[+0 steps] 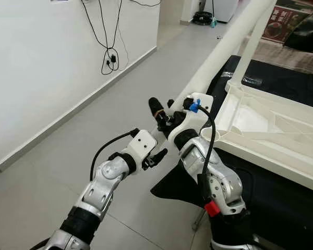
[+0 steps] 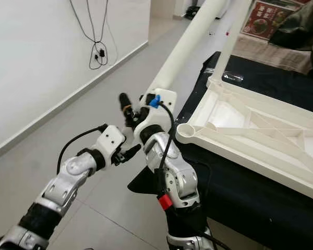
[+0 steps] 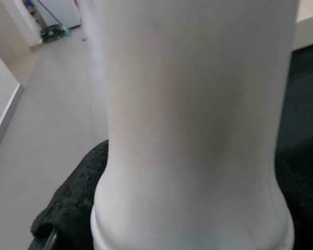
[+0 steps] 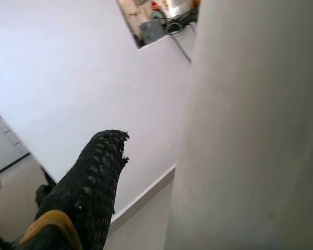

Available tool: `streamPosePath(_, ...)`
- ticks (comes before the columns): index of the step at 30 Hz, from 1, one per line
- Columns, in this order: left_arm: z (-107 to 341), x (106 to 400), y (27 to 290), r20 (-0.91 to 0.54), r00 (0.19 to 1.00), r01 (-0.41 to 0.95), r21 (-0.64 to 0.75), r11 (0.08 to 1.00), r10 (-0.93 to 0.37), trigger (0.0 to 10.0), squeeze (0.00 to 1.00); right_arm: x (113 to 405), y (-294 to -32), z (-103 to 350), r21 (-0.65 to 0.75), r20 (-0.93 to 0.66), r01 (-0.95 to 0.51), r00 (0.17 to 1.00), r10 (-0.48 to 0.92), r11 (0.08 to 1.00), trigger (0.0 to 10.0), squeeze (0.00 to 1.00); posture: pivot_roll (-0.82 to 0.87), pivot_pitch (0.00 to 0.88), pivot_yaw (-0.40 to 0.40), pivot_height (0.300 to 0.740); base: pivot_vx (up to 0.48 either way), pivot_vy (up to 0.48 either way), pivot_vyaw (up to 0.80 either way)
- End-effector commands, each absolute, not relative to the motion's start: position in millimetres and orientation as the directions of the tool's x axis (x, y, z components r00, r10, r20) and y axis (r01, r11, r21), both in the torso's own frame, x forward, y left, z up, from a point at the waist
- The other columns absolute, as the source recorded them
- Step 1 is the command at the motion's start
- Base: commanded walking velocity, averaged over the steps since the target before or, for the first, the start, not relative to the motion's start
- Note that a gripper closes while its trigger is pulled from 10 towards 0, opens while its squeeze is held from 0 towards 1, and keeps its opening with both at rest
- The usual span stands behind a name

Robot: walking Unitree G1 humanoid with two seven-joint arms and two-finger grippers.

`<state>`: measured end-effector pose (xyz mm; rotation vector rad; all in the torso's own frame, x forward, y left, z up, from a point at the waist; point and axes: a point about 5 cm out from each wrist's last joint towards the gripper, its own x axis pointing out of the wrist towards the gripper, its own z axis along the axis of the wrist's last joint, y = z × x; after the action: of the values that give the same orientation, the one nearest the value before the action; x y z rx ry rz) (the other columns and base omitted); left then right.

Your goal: Building children table

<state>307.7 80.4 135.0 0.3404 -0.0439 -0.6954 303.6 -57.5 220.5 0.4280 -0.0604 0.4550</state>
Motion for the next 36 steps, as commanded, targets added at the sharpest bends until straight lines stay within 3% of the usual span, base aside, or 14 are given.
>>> streamPosePath(1, 135, 300, 78, -0.085, 0.739, 0.653, 0.338, 0.678, -0.669, 10.0, 0.0, 300, -56, 225, 0.378, 0.185, -0.487, 0.873, 0.451, 0.787, 10.0, 0.27, 0.1, 0.0, -0.068, 0.74, 0.0, 0.0, 0.0)
streamPosePath(2, 135, 294, 80, -0.084, 0.73, 0.662, 0.333, 0.671, -0.678, 10.0, 0.0, 300, -58, 224, 0.379, 0.193, -0.508, 0.861, 0.47, 0.774, 10.0, 0.0, 0.1, 0.0, -0.068, 0.74, 0.0, 0.0, 0.0)
streamPosePath(13, 133, 262, 95, -0.126, 0.645, 0.752, 0.275, 0.599, -0.753, 10.0, 0.0, 305, -76, 215, 0.396, 0.211, -0.615, 0.784, 0.584, 0.682, 10.0, 0.0, 0.12, 0.0, -0.067, 0.74, 0.0, 0.0, 0.0)
streamPosePath(16, 134, 253, 97, -0.126, 0.621, 0.779, 0.211, 0.591, -0.774, 10.0, 0.0, 304, -77, 213, 0.409, 0.215, -0.683, 0.717, 0.663, 0.605, 10.0, 0.0, 0.12, 0.0, -0.069, 0.74, 0.0, 0.0, 0.0)
streamPosePath(18, 133, 244, 98, -0.135, 0.595, 0.803, 0.155, 0.576, -0.793, 10.0, 0.0, 301, -77, 213, 0.382, 0.214, -0.759, 0.628, 0.748, 0.527, 10.0, 0.0, 0.12, 0.0, -0.069, 0.74, 0.0, 0.0, 0.0)
streamPosePath(19, 133, 244, 98, -0.135, 0.595, 0.803, 0.155, 0.576, -0.793, 10.0, 0.0, 301, -77, 213, 0.382, 0.214, -0.759, 0.628, 0.748, 0.527, 10.0, 0.0, 0.12, 0.0, -0.069, 0.74, 0.0, 0.0, 0.0)
streamPosePath(20, 131, 229, 96, -0.154, 0.521, 0.853, 0.041, 0.521, -0.84, 10.0, 0.0, 294, -77, 213, 0.367, 0.22, -0.839, 0.497, 0.839, 0.401, 10.0, 0.0, 0.12, 0.01, -0.071, 0.74, 0.0, 0.0, 0.0)
streamPosePath(21, 131, 229, 96, -0.154, 0.521, 0.853, 0.041, 0.521, -0.84, 10.0, 0.0, 294, -77, 213, 0.367, 0.22, -0.839, 0.497, 0.839, 0.401, 10.0, 0.0, 0.12, 0.01, -0.071, 0.74, 0.0, 0.0, 0.0)
streamPosePath(24, 130, 214, 96, -0.174, 0.432, 0.892, -0.057, 0.447, -0.885, 10.0, 0.0, 286, -77, 213, 0.358, 0.214, -0.893, 0.362, 0.907, 0.272, 10.0, 0.0, 0.11, 0.016, -0.068, 0.74, 0.0, 0.0, 0.0)
streamPosePath(30, 129, 196, 104, -0.199, 0.345, 0.908, -0.177, 0.38, -0.917, 10.0, 0.0, 282, -82, 212, 0.325, 0.185, -0.928, 0.254, 0.949, 0.185, 10.0, 0.0, 0.11, 0.018, -0.068, 0.74, 0.0, 0.0, 0.0)
streamPosePath(36, 127, 191, 109, -0.23, 0.333, 0.908, -0.184, 0.376, -0.915, 10.0, 0.0, 285, -89, 213, 0.324, 0.171, -0.932, 0.225, 0.959, 0.161, 10.0, 0.0, 0.11, 0.021, -0.074, 0.74, 0.0, 0.0, 0.0)
